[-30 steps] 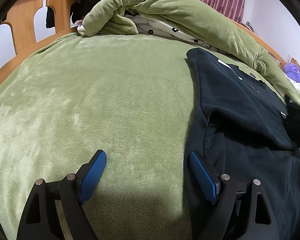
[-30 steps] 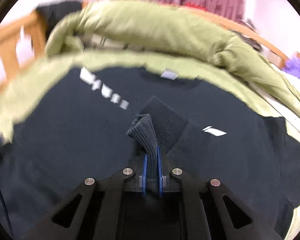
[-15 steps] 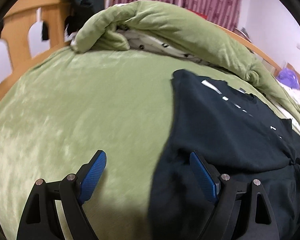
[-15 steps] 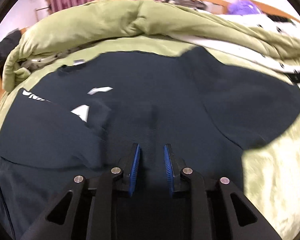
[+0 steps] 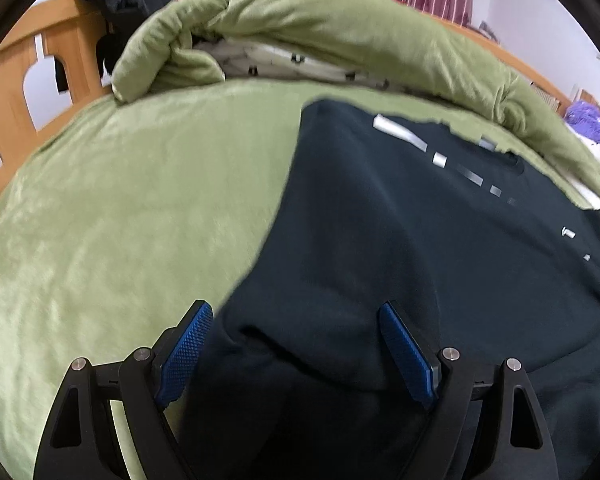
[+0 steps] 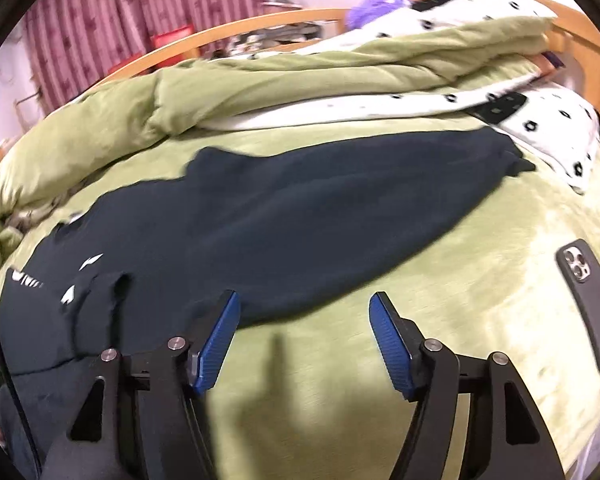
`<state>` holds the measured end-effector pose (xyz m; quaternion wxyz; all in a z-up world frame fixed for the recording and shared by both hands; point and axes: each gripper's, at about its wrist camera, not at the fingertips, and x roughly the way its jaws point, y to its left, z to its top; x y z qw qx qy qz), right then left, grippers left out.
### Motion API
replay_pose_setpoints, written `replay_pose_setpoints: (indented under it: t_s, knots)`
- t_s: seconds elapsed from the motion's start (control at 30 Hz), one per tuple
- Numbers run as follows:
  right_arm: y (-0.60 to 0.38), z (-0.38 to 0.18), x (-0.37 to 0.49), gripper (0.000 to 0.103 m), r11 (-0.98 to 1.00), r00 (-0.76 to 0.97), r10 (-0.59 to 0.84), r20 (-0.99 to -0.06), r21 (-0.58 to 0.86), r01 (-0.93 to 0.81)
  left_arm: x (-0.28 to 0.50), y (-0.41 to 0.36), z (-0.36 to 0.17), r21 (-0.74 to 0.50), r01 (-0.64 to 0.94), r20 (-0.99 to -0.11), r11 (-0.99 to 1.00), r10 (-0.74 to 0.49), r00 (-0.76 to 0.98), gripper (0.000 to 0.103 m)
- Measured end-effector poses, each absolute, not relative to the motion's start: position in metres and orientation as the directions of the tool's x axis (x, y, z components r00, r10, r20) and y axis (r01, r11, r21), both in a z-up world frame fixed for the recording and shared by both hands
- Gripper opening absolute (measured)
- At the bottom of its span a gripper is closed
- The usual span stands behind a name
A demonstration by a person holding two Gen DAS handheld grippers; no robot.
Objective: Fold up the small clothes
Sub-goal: 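Move the right tool to the other sleeve cuff and grasp it, then carry the sleeve across the sweatshirt front with the right tool and release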
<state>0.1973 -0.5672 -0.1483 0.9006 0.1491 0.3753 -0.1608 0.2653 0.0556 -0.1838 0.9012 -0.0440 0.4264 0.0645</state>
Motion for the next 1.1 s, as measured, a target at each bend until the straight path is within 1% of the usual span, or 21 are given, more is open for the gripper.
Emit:
replay_pose_setpoints:
  t_s: [0.13, 0.27, 0.37, 0.47, 0.57, 0.6, 0.63, 0.67, 0.7, 0.77, 0.83, 0.93, 1.0, 1.1]
  knots:
    - [-0.601, -0.159, 0.204, 0.066, 0.886, 0.656, -0.178, -0.733, 0.171, 0.431, 0.265, 0.061, -0.187, -0.065, -0.165, -0.778, 0.984, 0.054, 0.626, 0.086]
    - [-0.630, -0.168, 0.217, 0.066, 0.863, 0.653, -0.193, -0.732, 0.191, 0.468, 0.268, 0.058, -0.189, -0.044, -0.171, -0.781, 0.984, 0.073, 0.620, 0.087]
    - [-0.644, -0.177, 0.231, 0.066, 0.840, 0.642, -0.177, -0.746, 0.225, 0.494, 0.269, 0.055, -0.189, -0.021, -0.173, -0.780, 0.985, 0.092, 0.619, 0.087]
    - [-0.650, -0.188, 0.247, 0.066, 0.829, 0.615, -0.180, -0.767, 0.219, 0.515, 0.269, 0.055, -0.189, -0.019, -0.175, -0.781, 0.984, 0.095, 0.618, 0.088]
    - [-0.654, -0.188, 0.257, 0.066, 0.823, 0.611, -0.209, -0.763, 0.200, 0.532, 0.269, 0.056, -0.189, -0.024, -0.176, -0.781, 0.984, 0.091, 0.618, 0.089]
    - [-0.657, -0.188, 0.260, 0.063, 0.818, 0.615, -0.212, -0.760, 0.207, 0.537, 0.269, 0.057, -0.189, -0.026, -0.176, -0.781, 0.984, 0.090, 0.618, 0.089]
    - [-0.662, -0.188, 0.262, 0.047, 0.810, 0.618, -0.223, -0.754, 0.210, 0.548, 0.270, 0.057, -0.189, -0.028, -0.177, -0.781, 0.984, 0.089, 0.618, 0.089]
    - [-0.665, -0.188, 0.264, 0.034, 0.806, 0.619, -0.241, -0.747, 0.202, 0.557, 0.270, 0.057, -0.189, -0.029, -0.177, -0.781, 0.984, 0.088, 0.618, 0.089]
    - [-0.667, -0.187, 0.266, 0.015, 0.806, 0.618, -0.250, -0.745, 0.193, 0.559, 0.270, 0.057, -0.189, -0.030, -0.177, -0.781, 0.984, 0.087, 0.618, 0.089]
    - [-0.672, -0.184, 0.271, 0.011, 0.817, 0.632, -0.244, -0.736, 0.195, 0.543, 0.269, 0.057, -0.189, -0.029, -0.177, -0.781, 0.984, 0.088, 0.618, 0.089]
    - [-0.668, -0.173, 0.269, 0.010, 0.822, 0.661, -0.264, -0.703, 0.194, 0.535, 0.270, 0.057, -0.188, -0.031, -0.177, -0.781, 0.984, 0.087, 0.619, 0.089]
    - [-0.644, -0.135, 0.263, 0.009, 0.851, 0.713, -0.317, -0.626, 0.143, 0.504, 0.269, 0.059, -0.188, -0.042, -0.177, -0.780, 0.983, 0.078, 0.621, 0.089]
    - [-0.624, -0.109, 0.263, 0.009, 0.880, 0.749, -0.300, -0.591, 0.132, 0.457, 0.268, 0.060, -0.187, -0.047, -0.177, -0.778, 0.983, 0.075, 0.623, 0.089]
    - [-0.582, -0.068, 0.265, 0.009, 0.919, 0.790, -0.294, -0.537, 0.069, 0.389, 0.268, 0.062, -0.187, -0.063, -0.176, -0.776, 0.982, 0.063, 0.628, 0.089]
